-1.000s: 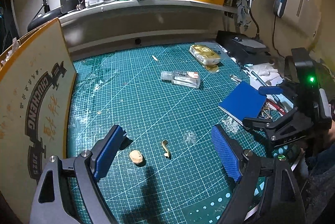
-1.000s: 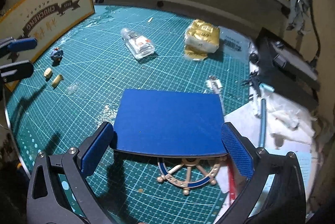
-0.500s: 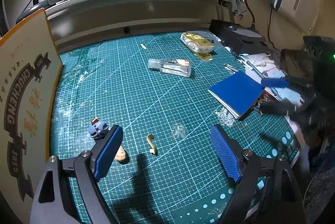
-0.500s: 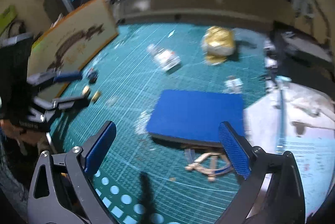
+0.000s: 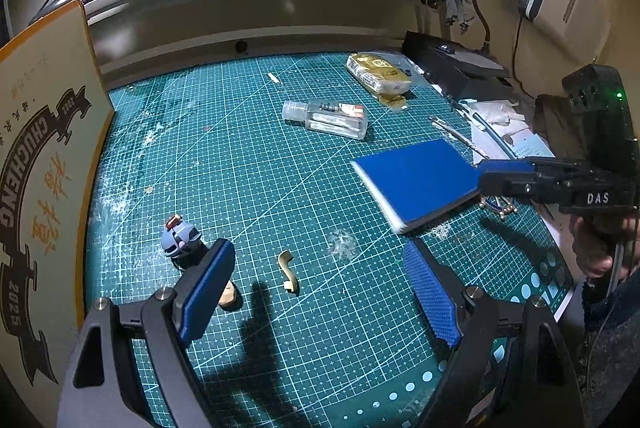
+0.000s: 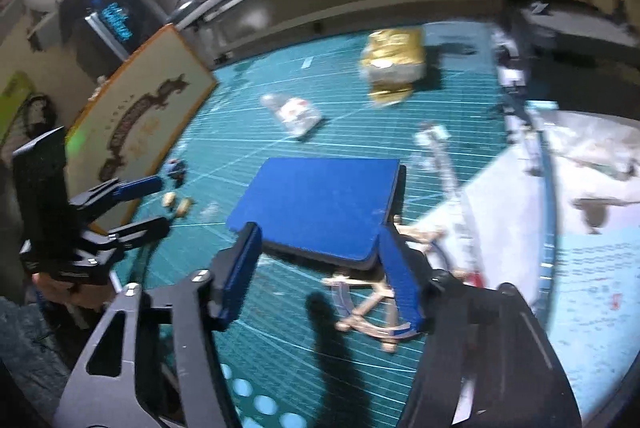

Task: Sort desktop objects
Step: 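Move both open tools out of the box back over the cutting mat, then grasp the wooden ship's wheel with the right tool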

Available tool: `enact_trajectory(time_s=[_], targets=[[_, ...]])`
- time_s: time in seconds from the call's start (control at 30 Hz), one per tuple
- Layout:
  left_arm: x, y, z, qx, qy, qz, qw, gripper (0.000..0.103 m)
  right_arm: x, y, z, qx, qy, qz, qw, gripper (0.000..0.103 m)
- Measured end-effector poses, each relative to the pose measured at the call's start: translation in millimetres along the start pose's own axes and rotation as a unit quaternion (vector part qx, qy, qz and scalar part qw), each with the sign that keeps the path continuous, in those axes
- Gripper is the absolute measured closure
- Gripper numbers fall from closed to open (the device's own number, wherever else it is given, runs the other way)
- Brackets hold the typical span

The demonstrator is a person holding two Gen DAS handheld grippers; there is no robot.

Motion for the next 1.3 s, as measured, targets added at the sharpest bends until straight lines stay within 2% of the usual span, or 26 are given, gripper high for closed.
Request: enact_trajectory(time_s=[0.07, 0.13, 0.2, 0.27, 0.43, 0.67, 1.03, 1.1, 1.17, 1.3], targets=[[0.3, 1.6, 0.3, 0.001, 0.000, 0.001, 1.0000, 0.016, -1.2, 4.7, 4.2, -0.004, -0.010, 0.010, 1.000, 0.053], [0.5, 3.1, -0.6, 0.001, 0.003, 0.000, 1.0000, 0.016, -2.1, -1.3, 4.1, -0.040, -0.023, 0.004, 0.999, 0.051], [0.8, 5.6, -2.9, 0.003, 0.011, -0.003, 0.9999, 0.016, -5.8, -13.7, 4.1, -0.090, -0.055, -0.005, 0.994, 0.042], [1.1, 9.7, -6.6, 0.004, 0.018, -0.004, 0.9998, 0.016, -14.4, -22.7, 2.5, -0.141, -0.081, -0.003, 0.987, 0.021], [1.3, 23.1, -19.3, -0.008, 0.029, 0.004, 0.9995, 0.016, -38.2, -20.4, 5.8, -0.184, -0.106, 0.032, 0.977, 0.020], [6.7, 35.8, -37.9, -0.017, 0.038, 0.010, 0.9991, 0.016, -38.9, -3.5, 9.2, -0.167, -0.118, 0.039, 0.978, 0.018], [19.1, 46.3, -62.4, -0.032, 0.052, 0.012, 0.9980, 0.016, -22.3, -0.3, -9.9, -0.179, -0.123, 0.026, 0.976, 0.013], [20.4, 47.5, -65.3, -0.033, 0.056, 0.010, 0.9978, 0.016, -22.8, -0.4, -8.6, -0.175, -0.127, 0.026, 0.976, 0.019], [21.4, 48.0, -65.5, -0.035, 0.054, 0.011, 0.9979, 0.016, -23.5, -1.5, -7.1, -0.168, -0.130, 0.023, 0.977, 0.035], [22.7, 48.0, -63.7, -0.045, 0.044, 0.013, 0.9980, 0.016, -23.7, -5.5, -8.3, -0.154, -0.119, 0.014, 0.981, 0.035]])
Point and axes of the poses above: each gripper's, at about its wrist camera, not at the fingertips, and y roughly the way its jaws point, z to its left, x to its top, the point moved 5 cm from there along y, roughly the way its jaws point, and after that the axes turned 13 degrees about x, right-handed, at the moved point
